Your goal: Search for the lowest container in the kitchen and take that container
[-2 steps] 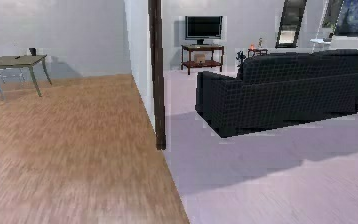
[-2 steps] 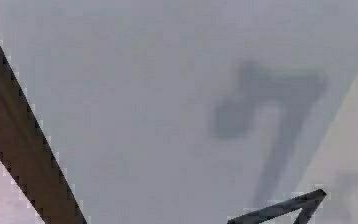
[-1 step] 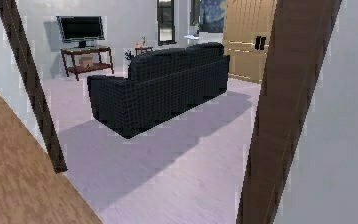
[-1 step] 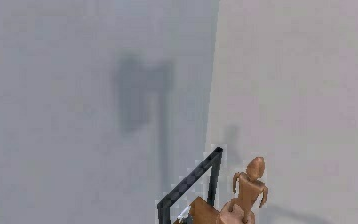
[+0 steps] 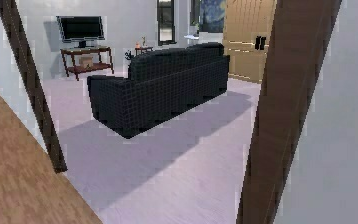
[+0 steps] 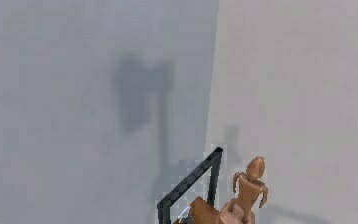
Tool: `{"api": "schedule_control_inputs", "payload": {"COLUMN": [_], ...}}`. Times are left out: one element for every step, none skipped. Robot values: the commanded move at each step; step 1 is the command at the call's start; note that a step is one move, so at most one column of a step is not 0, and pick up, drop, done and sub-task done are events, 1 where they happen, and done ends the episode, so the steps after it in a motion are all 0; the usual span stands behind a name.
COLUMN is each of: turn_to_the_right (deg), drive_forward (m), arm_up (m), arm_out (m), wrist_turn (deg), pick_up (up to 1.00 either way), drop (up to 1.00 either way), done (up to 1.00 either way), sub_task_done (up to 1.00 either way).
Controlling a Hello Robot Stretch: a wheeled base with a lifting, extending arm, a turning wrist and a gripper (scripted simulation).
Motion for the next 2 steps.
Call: {"api": "schedule_control_inputs", "payload": {"turn_to_the_right": [0.0,0.0], "drive_forward": [0.0,0.0], "arm_up": [0.0,0.0], "arm_out": [0.12,0.0], "wrist_turn": [0.0,45.0], "pick_up": [0.0,0.0], "drop": [0.0,0.0], "done": [0.0,0.0], "sub_task_done": [0.0,0.0]}}
